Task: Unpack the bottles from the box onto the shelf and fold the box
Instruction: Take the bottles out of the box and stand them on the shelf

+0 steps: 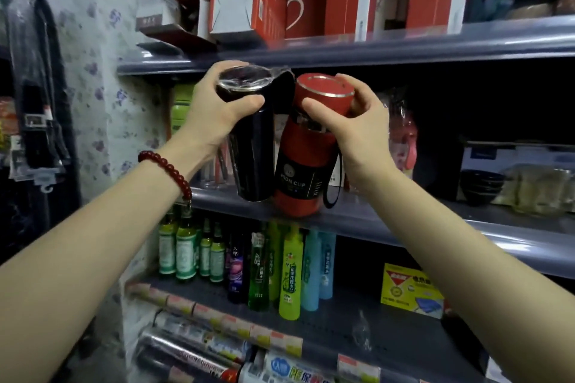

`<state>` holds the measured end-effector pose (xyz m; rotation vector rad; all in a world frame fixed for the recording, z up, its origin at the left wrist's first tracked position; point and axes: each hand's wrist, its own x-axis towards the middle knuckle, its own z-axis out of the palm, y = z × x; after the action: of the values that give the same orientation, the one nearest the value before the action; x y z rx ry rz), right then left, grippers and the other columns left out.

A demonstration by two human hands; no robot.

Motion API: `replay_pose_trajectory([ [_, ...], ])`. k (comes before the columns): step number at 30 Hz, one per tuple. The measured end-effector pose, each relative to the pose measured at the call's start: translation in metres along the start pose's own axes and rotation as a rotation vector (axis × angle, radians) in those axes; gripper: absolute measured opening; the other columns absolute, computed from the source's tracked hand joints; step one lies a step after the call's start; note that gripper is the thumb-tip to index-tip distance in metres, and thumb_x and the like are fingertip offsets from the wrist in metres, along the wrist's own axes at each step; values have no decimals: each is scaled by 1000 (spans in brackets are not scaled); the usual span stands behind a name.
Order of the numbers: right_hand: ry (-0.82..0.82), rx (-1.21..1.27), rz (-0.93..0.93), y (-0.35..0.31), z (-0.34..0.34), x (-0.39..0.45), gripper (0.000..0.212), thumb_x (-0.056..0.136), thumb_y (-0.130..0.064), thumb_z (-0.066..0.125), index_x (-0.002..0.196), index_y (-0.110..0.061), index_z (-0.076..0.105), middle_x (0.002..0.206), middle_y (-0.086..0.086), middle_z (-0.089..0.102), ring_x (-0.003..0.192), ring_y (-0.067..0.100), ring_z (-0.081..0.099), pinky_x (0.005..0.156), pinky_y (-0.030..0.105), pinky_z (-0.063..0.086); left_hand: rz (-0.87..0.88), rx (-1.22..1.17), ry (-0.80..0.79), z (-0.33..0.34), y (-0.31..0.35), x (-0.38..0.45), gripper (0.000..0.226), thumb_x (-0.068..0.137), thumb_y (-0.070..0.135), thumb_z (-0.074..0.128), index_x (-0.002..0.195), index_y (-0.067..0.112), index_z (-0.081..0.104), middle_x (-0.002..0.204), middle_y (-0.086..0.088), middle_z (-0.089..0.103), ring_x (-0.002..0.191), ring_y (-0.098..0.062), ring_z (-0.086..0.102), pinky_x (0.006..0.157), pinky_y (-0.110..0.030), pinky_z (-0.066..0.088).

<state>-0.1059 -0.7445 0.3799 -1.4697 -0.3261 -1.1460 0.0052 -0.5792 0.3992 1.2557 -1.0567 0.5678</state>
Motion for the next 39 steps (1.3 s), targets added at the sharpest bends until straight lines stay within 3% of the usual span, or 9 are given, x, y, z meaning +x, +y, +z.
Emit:
replay_pose_trajectory([
  [3,30,-30,-56,5,-7,6,66,64,-17,88,122,-13,58,112,1,69,100,11,68,93,33,54,46,4,-14,15,-4,3,63,57,27,74,113,8,52,106,-5,61,99,-13,59,95,-27,46],
  [12,117,-70,-102,27,-6,25,65,64,-17,88,121,-14,58,111,0,68,99,9,67,90,30,55,101,-48,-104,22,-40,23,63,59,26,75,116,10,51,110,-5,60,105,-16,58,98,-33,44],
  [17,172,-108,-54,48,-2,33,65,65,-18,87,123,-16,59,106,-9,68,93,2,67,84,23,56,43,-115,-186,15,-70,38,62,57,28,75,113,13,54,108,-1,62,101,-11,59,92,-23,44],
  [21,172,-146,-22,62,8,46,66,65,-21,87,125,-17,59,107,-9,69,93,-1,67,80,16,54,-10,-183,-233,12,-92,52,55,55,29,76,108,23,59,106,4,65,101,-9,60,94,-24,44],
  [24,125,-205,-9,68,14,59,67,66,-25,86,125,-15,58,106,-9,70,92,-2,68,75,13,52,-70,-249,-273,10,-103,64,57,56,28,76,109,20,60,105,3,67,100,-9,62,90,-23,47],
  [30,84,-232,8,86,12,69,49,69,-32,83,112,-17,65,101,-3,73,92,8,70,76,21,54,-113,-310,-321,12,-122,68,54,57,29,78,108,27,59,109,6,67,107,-10,62,97,-28,47],
  [35,27,-322,14,103,5,65,66,66,-29,85,123,-19,53,109,-1,69,96,9,68,82,24,54,-126,-244,-386,16,-135,58,69,55,34,80,117,41,49,118,12,63,113,-3,59,93,-20,47],
  [37,-14,-356,31,112,1,58,79,64,-27,87,130,-25,44,113,-5,66,98,5,67,83,23,54,-159,-210,-413,16,-146,48,76,53,33,84,117,46,44,119,15,60,109,5,58,87,-13,48],
  [39,-29,-405,57,119,-3,53,90,62,-30,88,136,-27,37,117,-6,63,101,7,66,90,30,53,-221,-137,-476,16,-161,33,79,53,32,89,113,50,41,116,21,56,101,16,56,79,-7,47],
])
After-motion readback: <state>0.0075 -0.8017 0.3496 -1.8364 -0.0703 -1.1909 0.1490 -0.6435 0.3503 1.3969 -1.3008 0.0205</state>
